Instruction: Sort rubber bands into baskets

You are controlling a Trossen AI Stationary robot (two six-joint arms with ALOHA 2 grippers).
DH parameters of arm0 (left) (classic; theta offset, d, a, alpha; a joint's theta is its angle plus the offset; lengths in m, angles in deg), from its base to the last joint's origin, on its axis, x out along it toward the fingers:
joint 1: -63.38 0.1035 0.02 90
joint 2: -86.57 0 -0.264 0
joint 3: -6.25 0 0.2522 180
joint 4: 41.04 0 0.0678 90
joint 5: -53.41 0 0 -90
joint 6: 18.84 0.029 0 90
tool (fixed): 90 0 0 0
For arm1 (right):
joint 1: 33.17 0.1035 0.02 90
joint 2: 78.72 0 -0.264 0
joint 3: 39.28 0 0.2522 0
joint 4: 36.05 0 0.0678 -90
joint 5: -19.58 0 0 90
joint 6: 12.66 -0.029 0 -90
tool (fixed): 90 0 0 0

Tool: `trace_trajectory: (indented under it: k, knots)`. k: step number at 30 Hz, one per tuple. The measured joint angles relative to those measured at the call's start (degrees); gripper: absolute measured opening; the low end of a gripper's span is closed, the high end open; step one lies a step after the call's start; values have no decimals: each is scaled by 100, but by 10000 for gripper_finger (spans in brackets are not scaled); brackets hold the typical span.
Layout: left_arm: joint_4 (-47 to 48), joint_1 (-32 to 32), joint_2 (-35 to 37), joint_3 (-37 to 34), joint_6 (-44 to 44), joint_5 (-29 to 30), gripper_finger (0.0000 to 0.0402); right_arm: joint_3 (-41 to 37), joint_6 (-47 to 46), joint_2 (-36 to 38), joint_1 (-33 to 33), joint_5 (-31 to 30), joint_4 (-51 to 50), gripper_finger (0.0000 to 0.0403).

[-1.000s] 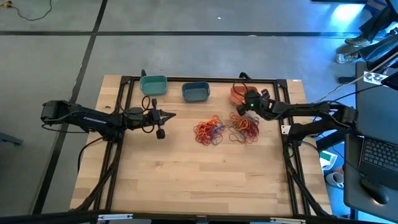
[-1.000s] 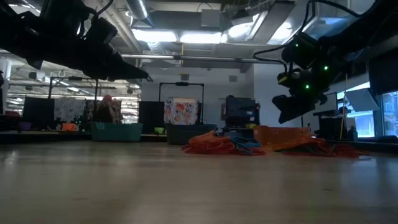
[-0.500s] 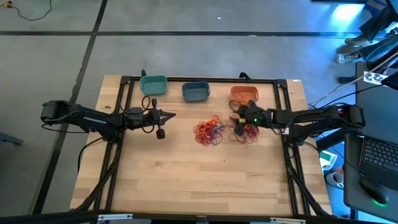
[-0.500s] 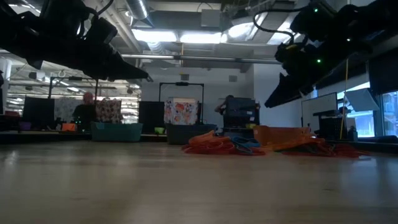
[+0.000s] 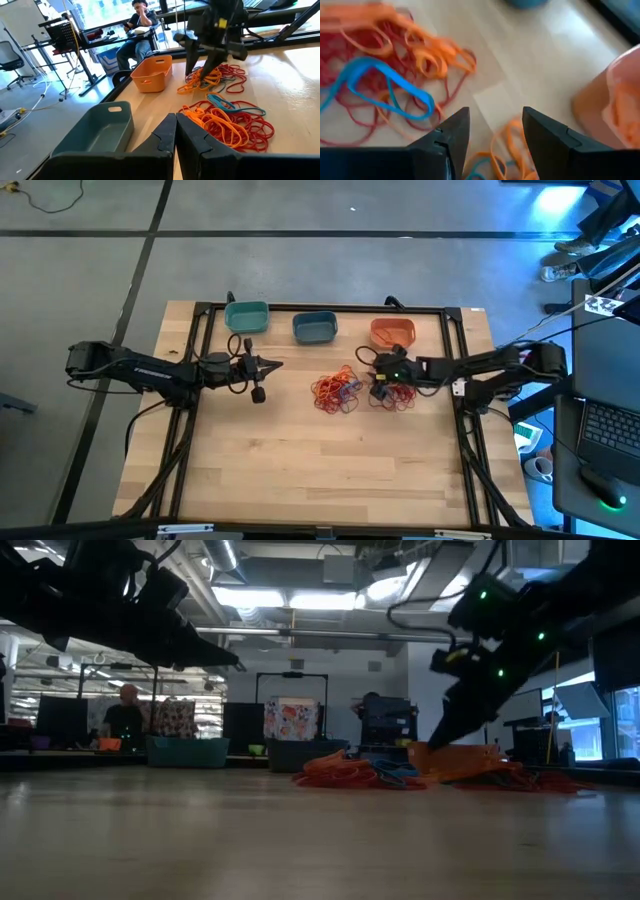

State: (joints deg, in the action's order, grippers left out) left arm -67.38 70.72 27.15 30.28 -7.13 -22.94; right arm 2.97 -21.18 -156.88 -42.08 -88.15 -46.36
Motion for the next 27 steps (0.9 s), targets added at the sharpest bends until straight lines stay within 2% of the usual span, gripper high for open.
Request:
trace_trajectory:
  k: [4, 12, 20, 27]
  knots:
    - [0, 0, 0, 0, -23, 0, 5, -2, 24, -304, -148, 192, -157, 167]
    - [0, 0, 0, 0, -21, 0, 5, -2, 248, -586, -249, 144, -284, 103]
    - [0, 0, 0, 0, -20, 0, 5, -2, 450, -586, -249, -111, -120, 13]
    - [0, 0, 0, 0, -24, 0, 5, 167, 588, -359, -231, -278, -50, 17]
